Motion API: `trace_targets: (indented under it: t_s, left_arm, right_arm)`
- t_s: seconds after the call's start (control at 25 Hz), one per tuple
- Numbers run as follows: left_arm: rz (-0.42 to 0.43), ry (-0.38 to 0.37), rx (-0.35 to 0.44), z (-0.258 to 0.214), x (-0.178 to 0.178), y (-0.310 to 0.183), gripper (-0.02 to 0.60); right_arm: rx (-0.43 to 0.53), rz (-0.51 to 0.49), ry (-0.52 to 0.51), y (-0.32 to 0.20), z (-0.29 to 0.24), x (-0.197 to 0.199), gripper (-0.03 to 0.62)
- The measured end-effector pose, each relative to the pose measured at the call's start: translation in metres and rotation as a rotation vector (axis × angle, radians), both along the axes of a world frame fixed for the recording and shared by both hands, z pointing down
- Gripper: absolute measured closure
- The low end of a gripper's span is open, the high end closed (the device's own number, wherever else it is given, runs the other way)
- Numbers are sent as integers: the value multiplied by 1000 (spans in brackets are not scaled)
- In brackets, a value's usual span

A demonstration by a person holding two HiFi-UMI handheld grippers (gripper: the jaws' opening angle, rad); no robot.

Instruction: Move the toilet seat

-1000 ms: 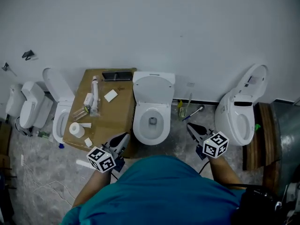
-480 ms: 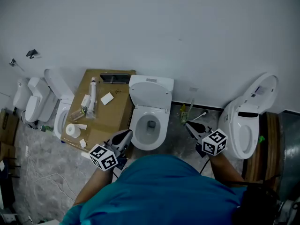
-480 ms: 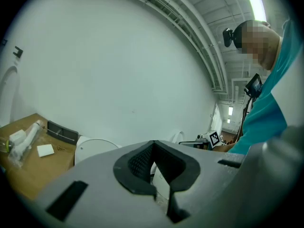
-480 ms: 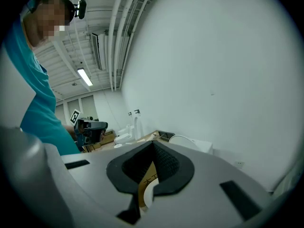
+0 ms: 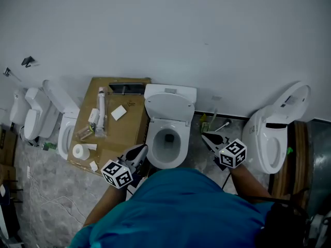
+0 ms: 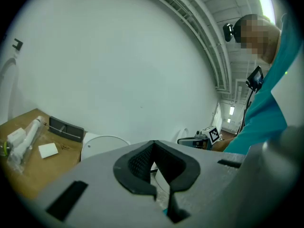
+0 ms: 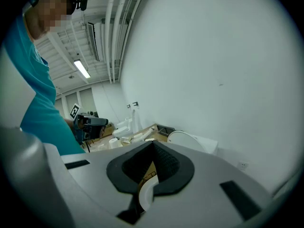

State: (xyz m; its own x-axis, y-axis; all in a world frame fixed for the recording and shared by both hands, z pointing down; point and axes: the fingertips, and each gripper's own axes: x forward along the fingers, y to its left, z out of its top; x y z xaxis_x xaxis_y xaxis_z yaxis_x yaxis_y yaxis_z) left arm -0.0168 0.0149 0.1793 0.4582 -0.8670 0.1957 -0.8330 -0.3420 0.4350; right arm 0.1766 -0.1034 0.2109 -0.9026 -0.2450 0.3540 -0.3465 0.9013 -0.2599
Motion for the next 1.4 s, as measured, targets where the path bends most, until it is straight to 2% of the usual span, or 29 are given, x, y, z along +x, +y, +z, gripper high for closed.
trace_targets:
  t_s: [0.28,0.48,0.64,0.88,1.08,1.2,1.4]
  left_arm:
    - [65,20,-57,27,-60,-27,581]
    - [113,33,-111,56,-77,-36,581]
    - [135,13,-160,87,-81,-44,581]
    - [122,-49,-275,154,-60,-58,581]
    - [99,-32,-326,219,-33,-72,581]
    - [88,-32,-344,261,-25,-75,581]
    - [72,-45,-404,338,-20,-63,581]
  right_arm:
    - [21,21,70,-14,7,-59,595]
    - [38,-10,148,-18,20,-89,595]
    - [56,-65,190,-29,38,-105,595]
    - [95,-212,238,-46,83,-114,595]
    - [194,-400,283,-43,147,-122,594]
    - [198,-491,310,-29,202,-127,590]
    - [171,-630,365,7,297,-132,509]
